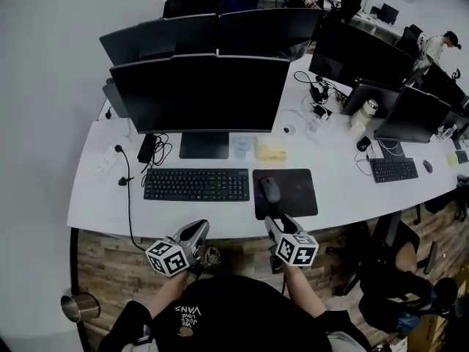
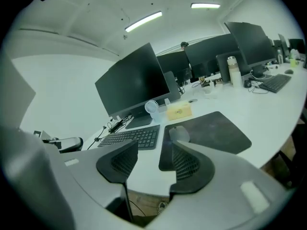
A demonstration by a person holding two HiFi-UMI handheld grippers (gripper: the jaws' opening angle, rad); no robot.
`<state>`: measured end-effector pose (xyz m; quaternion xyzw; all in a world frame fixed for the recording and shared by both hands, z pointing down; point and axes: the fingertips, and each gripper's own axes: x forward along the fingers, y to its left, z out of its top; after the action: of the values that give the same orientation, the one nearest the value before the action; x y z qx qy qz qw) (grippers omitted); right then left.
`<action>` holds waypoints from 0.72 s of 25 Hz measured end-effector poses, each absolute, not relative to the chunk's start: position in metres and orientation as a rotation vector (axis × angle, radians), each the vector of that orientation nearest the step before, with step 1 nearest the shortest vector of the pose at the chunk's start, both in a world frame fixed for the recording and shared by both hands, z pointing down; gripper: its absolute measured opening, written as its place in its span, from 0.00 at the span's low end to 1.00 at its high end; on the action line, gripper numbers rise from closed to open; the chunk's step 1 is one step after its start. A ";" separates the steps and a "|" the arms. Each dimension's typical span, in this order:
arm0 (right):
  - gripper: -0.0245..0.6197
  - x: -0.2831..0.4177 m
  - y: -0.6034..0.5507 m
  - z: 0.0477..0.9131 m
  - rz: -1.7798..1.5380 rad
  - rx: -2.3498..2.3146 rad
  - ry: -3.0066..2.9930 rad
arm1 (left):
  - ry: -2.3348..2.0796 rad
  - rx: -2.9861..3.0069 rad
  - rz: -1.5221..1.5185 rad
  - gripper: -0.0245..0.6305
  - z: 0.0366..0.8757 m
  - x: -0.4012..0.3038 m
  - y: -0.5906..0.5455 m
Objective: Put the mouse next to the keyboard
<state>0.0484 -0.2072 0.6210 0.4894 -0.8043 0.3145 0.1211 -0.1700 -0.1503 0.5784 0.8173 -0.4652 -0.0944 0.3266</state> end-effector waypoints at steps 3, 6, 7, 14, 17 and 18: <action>0.31 0.051 -0.188 0.610 0.908 1.394 -2.392 | -1.247 2.126 -0.254 0.04 0.579 -0.159 -0.131; 0.19 0.053 -0.172 0.600 0.877 1.369 -2.429 | -1.270 2.112 -0.262 0.04 0.580 -0.150 -0.114; 0.14 0.054 -0.168 0.596 0.863 1.365 -2.440 | -1.276 2.107 -0.265 0.04 0.580 -0.147 -0.108; 0.05 0.061 -0.141 0.583 0.817 1.312 -2.504 | -1.311 2.102 -0.260 0.04 0.578 -0.131 -0.077; 0.05 0.062 -0.126 0.584 0.825 1.276 -2.511 | -1.320 2.107 -0.255 0.04 0.578 -0.123 -0.069; 0.05 0.063 -0.122 0.585 0.831 1.263 -2.511 | -1.322 2.107 -0.256 0.04 0.577 -0.121 -0.067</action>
<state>0.0626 -0.1220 0.5849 0.4284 -0.8520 0.2819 0.1053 -0.1209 -0.0668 0.5775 0.7998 -0.5018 -0.0972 0.3148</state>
